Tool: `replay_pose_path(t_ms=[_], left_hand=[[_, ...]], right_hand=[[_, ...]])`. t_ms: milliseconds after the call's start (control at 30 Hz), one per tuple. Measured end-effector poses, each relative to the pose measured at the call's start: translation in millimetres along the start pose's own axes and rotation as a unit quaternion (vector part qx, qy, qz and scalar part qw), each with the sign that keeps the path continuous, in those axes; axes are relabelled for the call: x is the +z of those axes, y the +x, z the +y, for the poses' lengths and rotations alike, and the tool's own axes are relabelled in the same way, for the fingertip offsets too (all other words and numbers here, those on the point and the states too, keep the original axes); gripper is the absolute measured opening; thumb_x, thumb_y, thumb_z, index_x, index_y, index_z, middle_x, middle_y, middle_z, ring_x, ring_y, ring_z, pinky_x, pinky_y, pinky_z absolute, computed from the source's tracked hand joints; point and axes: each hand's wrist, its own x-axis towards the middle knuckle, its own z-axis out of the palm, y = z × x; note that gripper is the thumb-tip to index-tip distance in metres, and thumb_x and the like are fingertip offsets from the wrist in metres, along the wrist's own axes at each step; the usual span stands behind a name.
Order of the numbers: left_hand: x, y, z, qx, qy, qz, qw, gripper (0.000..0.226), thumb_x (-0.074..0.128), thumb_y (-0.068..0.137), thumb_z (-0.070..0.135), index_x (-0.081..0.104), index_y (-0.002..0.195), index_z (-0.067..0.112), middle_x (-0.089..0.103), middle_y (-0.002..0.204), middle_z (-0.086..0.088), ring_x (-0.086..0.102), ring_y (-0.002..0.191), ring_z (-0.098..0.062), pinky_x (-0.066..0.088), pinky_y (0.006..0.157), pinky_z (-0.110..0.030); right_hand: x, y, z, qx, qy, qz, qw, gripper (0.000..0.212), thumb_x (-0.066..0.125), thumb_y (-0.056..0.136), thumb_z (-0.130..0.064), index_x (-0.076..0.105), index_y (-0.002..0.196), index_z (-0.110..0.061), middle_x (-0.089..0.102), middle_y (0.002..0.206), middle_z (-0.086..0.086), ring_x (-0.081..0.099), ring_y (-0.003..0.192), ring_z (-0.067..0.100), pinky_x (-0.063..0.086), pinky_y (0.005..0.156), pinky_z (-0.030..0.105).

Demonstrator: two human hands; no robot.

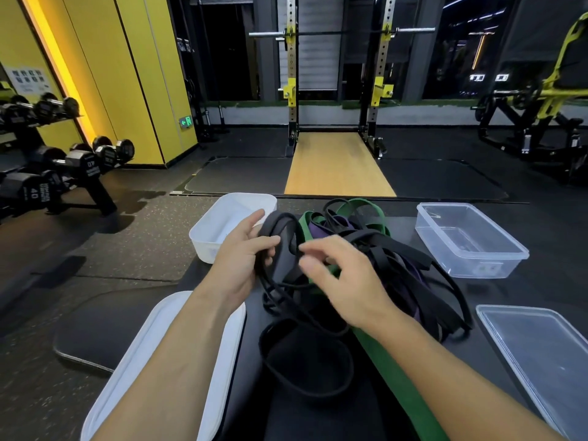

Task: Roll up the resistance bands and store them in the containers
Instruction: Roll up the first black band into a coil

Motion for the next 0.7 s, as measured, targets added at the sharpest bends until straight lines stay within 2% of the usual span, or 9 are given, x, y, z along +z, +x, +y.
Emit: replay_pose_path(t_ms=[33, 100, 200, 300, 367, 433, 500, 600, 700], left_hand=[[2.0, -1.7, 4.1, 0.016, 0.017, -0.019, 1.0, 0.052, 0.055, 0.094, -0.011, 0.059, 0.138, 0.017, 0.072, 0.09, 0.006, 0.047, 0.061, -0.011, 0.038, 0.063, -0.025], [6.1, -6.3, 13.1, 0.05, 0.035, -0.071, 0.996, 0.052, 0.055, 0.089, -0.013, 0.067, 0.132, 0.014, 0.069, 0.095, 0.0, 0.039, 0.061, -0.013, 0.034, 0.058, -0.022], [11.3, -11.6, 26.1, 0.089, 0.017, -0.155, 0.984, 0.056, 0.06, 0.078, -0.007, 0.068, 0.13, 0.014, 0.068, 0.106, -0.005, 0.031, 0.058, -0.013, 0.028, 0.055, -0.022], [20.0, -10.5, 31.2, 0.121, -0.022, -0.198, 0.972, 0.059, 0.06, 0.079, -0.009, 0.065, 0.133, 0.014, 0.07, 0.1, 0.0, 0.033, 0.059, -0.011, 0.033, 0.056, -0.018], [25.7, -7.4, 32.5, 0.129, -0.075, -0.187, 0.971, 0.054, 0.06, 0.086, -0.008, 0.064, 0.134, 0.015, 0.07, 0.099, 0.002, 0.046, 0.069, -0.011, 0.043, 0.064, -0.019], [29.4, -2.2, 31.1, 0.117, -0.147, -0.162, 0.969, 0.046, 0.057, 0.094, -0.003, 0.063, 0.135, 0.018, 0.071, 0.11, -0.001, 0.063, 0.096, -0.015, 0.052, 0.088, -0.027], [32.2, 4.9, 25.9, 0.096, -0.178, -0.112, 0.973, 0.039, 0.055, 0.1, 0.005, 0.064, 0.134, 0.023, 0.069, 0.119, 0.0, 0.064, 0.115, -0.015, 0.049, 0.101, -0.035], [38.0, 14.3, 13.4, 0.08, -0.168, -0.065, 0.98, 0.032, 0.054, 0.105, 0.008, 0.065, 0.13, 0.023, 0.07, 0.121, 0.004, 0.065, 0.119, -0.014, 0.044, 0.11, -0.04], [47.3, 19.0, 5.5, 0.063, -0.193, -0.056, 0.978, 0.035, 0.051, 0.106, 0.006, 0.058, 0.14, 0.009, 0.064, 0.133, -0.007, 0.063, 0.123, -0.021, 0.043, 0.116, -0.043]], right_hand=[[2.1, 7.6, 2.2, 0.009, 0.008, 0.041, 0.999, 0.047, 0.063, 0.092, -0.05, 0.06, 0.136, -0.033, 0.058, 0.124, -0.019, 0.056, 0.118, 0.003, 0.049, 0.101, 0.032], [1.7, 24.2, 7.1, 0.043, -0.012, 0.07, 0.997, 0.068, 0.072, 0.094, -0.032, 0.039, 0.153, -0.037, 0.044, 0.145, -0.017, 0.044, 0.136, 0.007, 0.045, 0.111, 0.041], [-0.3, 46.5, 12.7, 0.084, -0.032, 0.019, 0.996, 0.091, 0.082, 0.086, -0.027, 0.028, 0.158, -0.038, 0.036, 0.158, -0.013, 0.032, 0.148, 0.012, 0.036, 0.12, 0.041], [1.8, 54.3, 12.2, 0.114, 0.029, -0.029, 0.993, 0.047, 0.081, 0.087, -0.029, 0.053, 0.125, -0.036, 0.062, 0.118, -0.02, 0.057, 0.117, 0.01, 0.048, 0.093, 0.019], [6.1, 52.8, 11.1, 0.154, 0.032, -0.042, 0.987, 0.021, 0.073, 0.094, -0.036, 0.056, 0.105, -0.036, 0.064, 0.1, -0.02, 0.062, 0.101, 0.012, 0.047, 0.078, 0.018], [9.3, 49.1, 12.1, 0.149, -0.015, -0.031, 0.988, 0.014, 0.065, 0.098, -0.041, 0.057, 0.091, -0.033, 0.065, 0.087, -0.014, 0.062, 0.092, 0.017, 0.049, 0.089, 0.033], [10.3, 45.7, 8.8, 0.116, -0.034, -0.013, 0.993, 0.024, 0.057, 0.103, -0.039, 0.054, 0.08, -0.033, 0.06, 0.075, -0.013, 0.059, 0.086, 0.013, 0.034, 0.111, 0.045], [9.1, 43.2, -4.5, 0.035, -0.047, 0.019, 0.998, 0.023, 0.05, 0.107, -0.036, 0.058, 0.086, -0.038, 0.064, 0.081, -0.015, 0.059, 0.095, 0.003, 0.015, 0.124, 0.042], [1.6, 43.6, -15.3, 0.027, -0.011, -0.012, 1.0, 0.014, 0.052, 0.103, -0.035, 0.062, 0.108, -0.028, 0.069, 0.099, -0.01, 0.06, 0.1, 0.007, 0.043, 0.102, 0.041]])
